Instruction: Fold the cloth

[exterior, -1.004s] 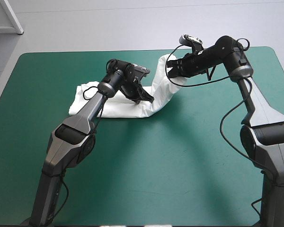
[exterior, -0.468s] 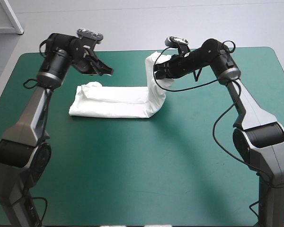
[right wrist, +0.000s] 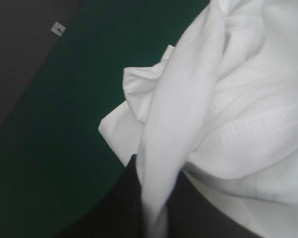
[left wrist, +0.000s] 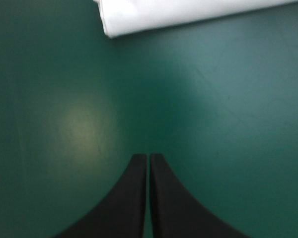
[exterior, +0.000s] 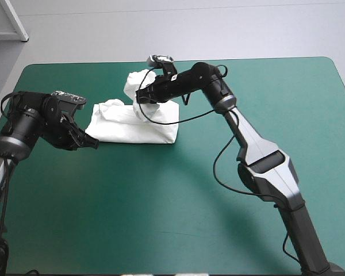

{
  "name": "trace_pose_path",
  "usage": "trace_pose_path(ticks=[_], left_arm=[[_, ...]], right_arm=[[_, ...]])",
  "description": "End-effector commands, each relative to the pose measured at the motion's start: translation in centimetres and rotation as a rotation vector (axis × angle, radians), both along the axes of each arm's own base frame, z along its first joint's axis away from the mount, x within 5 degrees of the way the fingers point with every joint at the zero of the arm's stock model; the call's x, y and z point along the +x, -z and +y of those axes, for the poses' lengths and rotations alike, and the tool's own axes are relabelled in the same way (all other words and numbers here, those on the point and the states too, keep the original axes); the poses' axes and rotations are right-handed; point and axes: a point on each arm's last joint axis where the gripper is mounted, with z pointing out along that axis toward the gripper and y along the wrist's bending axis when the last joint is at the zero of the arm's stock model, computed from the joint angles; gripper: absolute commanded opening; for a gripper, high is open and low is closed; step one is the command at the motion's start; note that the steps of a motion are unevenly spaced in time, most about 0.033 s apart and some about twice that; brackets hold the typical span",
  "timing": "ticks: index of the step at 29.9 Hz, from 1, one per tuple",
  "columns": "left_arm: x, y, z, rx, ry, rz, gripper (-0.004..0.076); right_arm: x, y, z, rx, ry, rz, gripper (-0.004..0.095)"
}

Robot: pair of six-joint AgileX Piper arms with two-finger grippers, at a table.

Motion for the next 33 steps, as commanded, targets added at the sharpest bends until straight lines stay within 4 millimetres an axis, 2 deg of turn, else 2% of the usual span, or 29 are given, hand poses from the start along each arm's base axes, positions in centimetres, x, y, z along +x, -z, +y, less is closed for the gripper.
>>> trace_pose_path(ticks=[1, 4, 7, 10, 13, 15, 19, 24, 27, 33], left_arm=[[-1.7, -1.2, 0.2, -0.015, -0.023, -0.082, 0.002], [-1.9, -0.7, 0.3, -0.014, -0.028, -0.062, 0.002], [-2.0, -0.4, 0.2, -0.023, -0.028, -0.051, 0.002], [-2.0, -0.2, 0.1, -0.037, -0.028, -0.053, 0.002], [-1.8, 0.2, 0.0, -0.039, -0.027, -0.066, 0.002], [-1.8, 0.6, 0.0, -0.039, -0.026, -0.065, 0.0019], [-2.0, 1.1, 0.4, 0.002, -0.031, -0.047, 0.0019], [-2.0, 1.1, 0.7, 0.03, -0.032, -0.048, 0.0019], [-1.9, 1.1, 0.8, 0.043, -0.035, -0.053, 0.0019], [-1.9, 1.1, 0.7, 0.04, -0.035, -0.054, 0.002]], right_arm=[[-1.5, -4.0, 1.9, 0.19, -0.003, -0.085, -0.0013], [-1.5, -2.5, 3.8, 0.27, -0.021, -0.058, -0.0013], [-1.7, -2.0, 4.5, 0.305, -0.048, -0.048, 0.0027], [-2.2, -1.8, 4.7, 0.292, -0.09, -0.034, 0.0234], [-2.8, -1.9, 4.8, 0.303, -0.16, -0.005, 0.0589], [-3.6, -1.9, 5.1, 0.309, -0.224, 0.023, 0.0708], [-4.6, -2.7, 5.3, 0.304, -0.277, 0.014, 0.0646], [-5.4, -5.0, 4.5, 0.265, -0.27, -0.071, 0.0607], [-5.1, -6.3, 2.8, 0.183, -0.211, -0.132, 0.0607], [-3.4, -8.5, -1.0, 0.11, -0.03, -0.162, 0.0607]])
